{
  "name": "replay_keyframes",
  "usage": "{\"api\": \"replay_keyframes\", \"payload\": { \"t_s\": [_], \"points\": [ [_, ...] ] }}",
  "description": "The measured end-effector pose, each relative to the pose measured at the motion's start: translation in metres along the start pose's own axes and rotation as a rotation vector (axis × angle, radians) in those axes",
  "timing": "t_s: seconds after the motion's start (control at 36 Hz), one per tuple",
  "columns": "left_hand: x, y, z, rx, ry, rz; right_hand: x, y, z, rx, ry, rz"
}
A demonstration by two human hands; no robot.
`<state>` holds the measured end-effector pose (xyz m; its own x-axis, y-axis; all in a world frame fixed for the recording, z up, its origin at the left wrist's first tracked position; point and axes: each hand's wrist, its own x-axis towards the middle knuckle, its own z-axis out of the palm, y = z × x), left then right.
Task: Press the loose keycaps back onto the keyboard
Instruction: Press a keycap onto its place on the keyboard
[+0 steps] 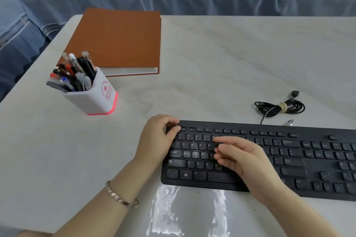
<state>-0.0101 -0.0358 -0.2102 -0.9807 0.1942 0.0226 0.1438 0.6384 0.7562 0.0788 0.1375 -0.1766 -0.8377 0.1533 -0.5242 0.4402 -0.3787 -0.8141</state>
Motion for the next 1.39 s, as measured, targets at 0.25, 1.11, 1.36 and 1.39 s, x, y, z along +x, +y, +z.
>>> {"api": "replay_keyframes", "payload": {
  "t_s": [0.25,1.11,1.36,1.39],
  "points": [
    [0.012,-0.006,0.008,0.103,-0.093,0.053,0.002,0.002,0.000,0.092,0.033,0.073],
    [0.023,0.003,0.000,-0.144,-0.222,-0.247,0.008,0.005,-0.014,-0.183,0.099,-0.043],
    [0.024,0.014,0.002,-0.357,-0.219,-0.529,0.009,0.006,-0.012,-0.278,0.106,-0.125],
    [0.023,0.014,0.003,-0.373,-0.204,-0.536,0.010,0.006,-0.012,-0.294,0.109,-0.135]
  ]
}}
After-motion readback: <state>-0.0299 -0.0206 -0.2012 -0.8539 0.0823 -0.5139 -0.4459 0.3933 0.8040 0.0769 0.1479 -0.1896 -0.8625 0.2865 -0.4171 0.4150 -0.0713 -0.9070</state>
